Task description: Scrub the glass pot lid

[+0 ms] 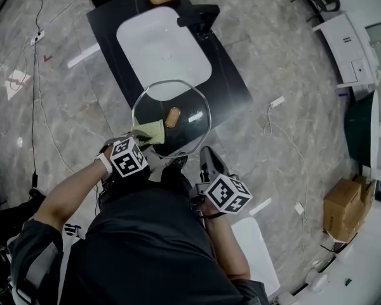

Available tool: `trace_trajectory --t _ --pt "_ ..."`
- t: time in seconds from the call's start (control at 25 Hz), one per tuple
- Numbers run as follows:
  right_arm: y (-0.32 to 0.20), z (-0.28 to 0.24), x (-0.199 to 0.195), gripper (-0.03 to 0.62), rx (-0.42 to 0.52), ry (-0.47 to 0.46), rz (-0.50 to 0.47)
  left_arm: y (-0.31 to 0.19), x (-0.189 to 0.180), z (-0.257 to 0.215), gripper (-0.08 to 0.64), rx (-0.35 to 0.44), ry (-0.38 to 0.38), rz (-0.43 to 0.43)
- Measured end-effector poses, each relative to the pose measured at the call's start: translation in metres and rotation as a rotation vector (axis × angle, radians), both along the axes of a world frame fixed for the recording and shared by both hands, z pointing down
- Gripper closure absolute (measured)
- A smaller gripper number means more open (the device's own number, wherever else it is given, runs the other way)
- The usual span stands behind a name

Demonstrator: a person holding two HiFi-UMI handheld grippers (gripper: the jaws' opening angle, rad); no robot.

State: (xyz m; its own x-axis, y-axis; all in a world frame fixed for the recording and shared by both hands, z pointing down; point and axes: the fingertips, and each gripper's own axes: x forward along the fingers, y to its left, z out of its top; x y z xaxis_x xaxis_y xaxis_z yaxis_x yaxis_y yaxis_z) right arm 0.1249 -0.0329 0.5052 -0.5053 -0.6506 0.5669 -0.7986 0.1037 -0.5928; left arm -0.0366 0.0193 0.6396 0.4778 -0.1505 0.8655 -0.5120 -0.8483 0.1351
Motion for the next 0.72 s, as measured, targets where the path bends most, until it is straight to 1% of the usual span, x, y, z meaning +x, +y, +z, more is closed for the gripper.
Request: trace_trajectory --t 0.08,0.12,0.2,0.32,0.44,0.6,0.72 --pt "0.002 0.001 -0.001 0.586 -0.003 -0.003 -0.003 0.010 0.016 -0.004 0.495 -0.099 0.082 -0.072" --pt "0.002 0.001 0.000 0.586 -0.002 -0.003 -0.001 0.012 0.022 -0.006 0.495 -0.130 0.108 -0.097" --pt "0.005 0.000 0.005 0.586 0.001 -0.003 0.012 0.012 0.033 -0.008 0.495 -0.164 0.138 -0.128" --pt "0.009 0.001 0.015 0.586 0.003 -0.008 0.046 0.009 0.044 -0.010 0.494 -0.191 0.147 -0.147" --pt "0.015 0.003 0.030 0.586 0.003 -0.014 0.088 0.012 0.060 -0.011 0.494 -0.225 0.170 -0.130" --pt "0.024 0.005 0.048 0.586 0.000 -0.026 0.141 0.027 0.087 -0.016 0.494 -0.277 0.221 -0.052" --pt "0.027 0.005 0.056 0.586 0.005 -0.030 0.168 0.025 0.092 -0.027 0.494 -0.273 0.246 -0.045"
